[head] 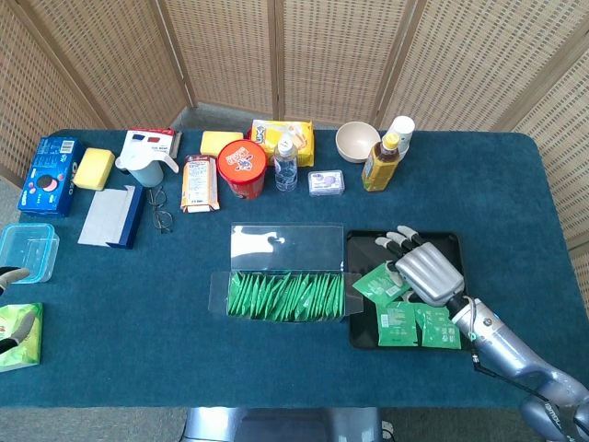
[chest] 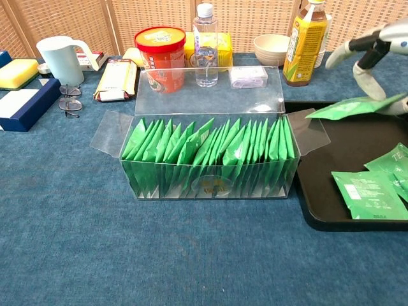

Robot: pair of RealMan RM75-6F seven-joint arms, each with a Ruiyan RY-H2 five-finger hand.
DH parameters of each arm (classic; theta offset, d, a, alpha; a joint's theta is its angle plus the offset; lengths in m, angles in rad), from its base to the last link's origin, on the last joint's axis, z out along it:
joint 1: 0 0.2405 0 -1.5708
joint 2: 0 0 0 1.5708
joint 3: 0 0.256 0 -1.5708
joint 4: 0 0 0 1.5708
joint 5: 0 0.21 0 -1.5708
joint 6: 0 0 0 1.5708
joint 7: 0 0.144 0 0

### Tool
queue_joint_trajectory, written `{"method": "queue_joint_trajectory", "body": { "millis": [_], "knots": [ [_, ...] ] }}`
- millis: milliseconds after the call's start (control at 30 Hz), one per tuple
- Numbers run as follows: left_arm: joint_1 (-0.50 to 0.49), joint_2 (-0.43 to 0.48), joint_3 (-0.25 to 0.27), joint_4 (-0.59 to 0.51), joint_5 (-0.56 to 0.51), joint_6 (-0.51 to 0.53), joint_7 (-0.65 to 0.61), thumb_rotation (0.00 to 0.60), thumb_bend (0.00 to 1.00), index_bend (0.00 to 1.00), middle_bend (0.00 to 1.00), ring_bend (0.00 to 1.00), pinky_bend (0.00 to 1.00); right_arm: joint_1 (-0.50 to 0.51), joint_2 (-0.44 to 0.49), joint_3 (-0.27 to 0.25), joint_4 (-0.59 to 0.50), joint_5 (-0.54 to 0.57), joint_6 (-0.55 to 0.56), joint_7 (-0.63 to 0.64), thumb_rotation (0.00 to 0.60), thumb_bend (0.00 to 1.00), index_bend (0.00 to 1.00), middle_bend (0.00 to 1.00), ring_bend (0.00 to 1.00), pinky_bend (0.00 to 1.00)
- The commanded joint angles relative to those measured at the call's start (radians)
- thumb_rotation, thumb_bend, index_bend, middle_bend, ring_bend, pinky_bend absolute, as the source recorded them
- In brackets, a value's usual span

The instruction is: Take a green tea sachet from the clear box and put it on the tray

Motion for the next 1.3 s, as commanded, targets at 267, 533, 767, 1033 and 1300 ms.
{"method": "queue_joint_trajectory", "body": {
  "millis": [267,533,767,1033,1300],
  "knots": [
    [0.005,0.007,0.002,-0.009,0.001,0.007,0.005,0.6,0.31,0.24,0.25,0.2,0.3,-0.019,-0.006,0.006,0.045,0.021,-0.019,0.019,0.6,0.39,0.45,0.13,0.08,0.08],
    [0.004,0.006,0.002,-0.009,0.003,0.008,0.005,0.6,0.31,0.24,0.25,0.2,0.3,-0.025,0.002,0.017,0.061,0.032,-0.03,0.023,0.6,0.39,0.27,0.06,0.0,0.04],
    [0.004,0.005,0.002,-0.007,0.001,0.007,0.004,0.6,0.31,0.24,0.25,0.2,0.3,-0.03,0.008,0.026,0.065,0.043,-0.038,0.015,0.6,0.39,0.12,0.01,0.0,0.02],
    [0.002,0.004,0.001,-0.01,0.005,0.006,0.006,0.6,0.31,0.24,0.25,0.2,0.3,-0.039,0.019,0.031,0.059,0.05,-0.043,0.005,0.6,0.34,0.0,0.0,0.0,0.0],
    [0.002,0.007,0.0,-0.013,0.01,0.011,0.005,0.6,0.31,0.24,0.25,0.2,0.3,-0.05,0.017,0.053,0.055,0.061,-0.022,-0.013,0.597,0.13,0.0,0.0,0.0,0.0]
  ]
}}
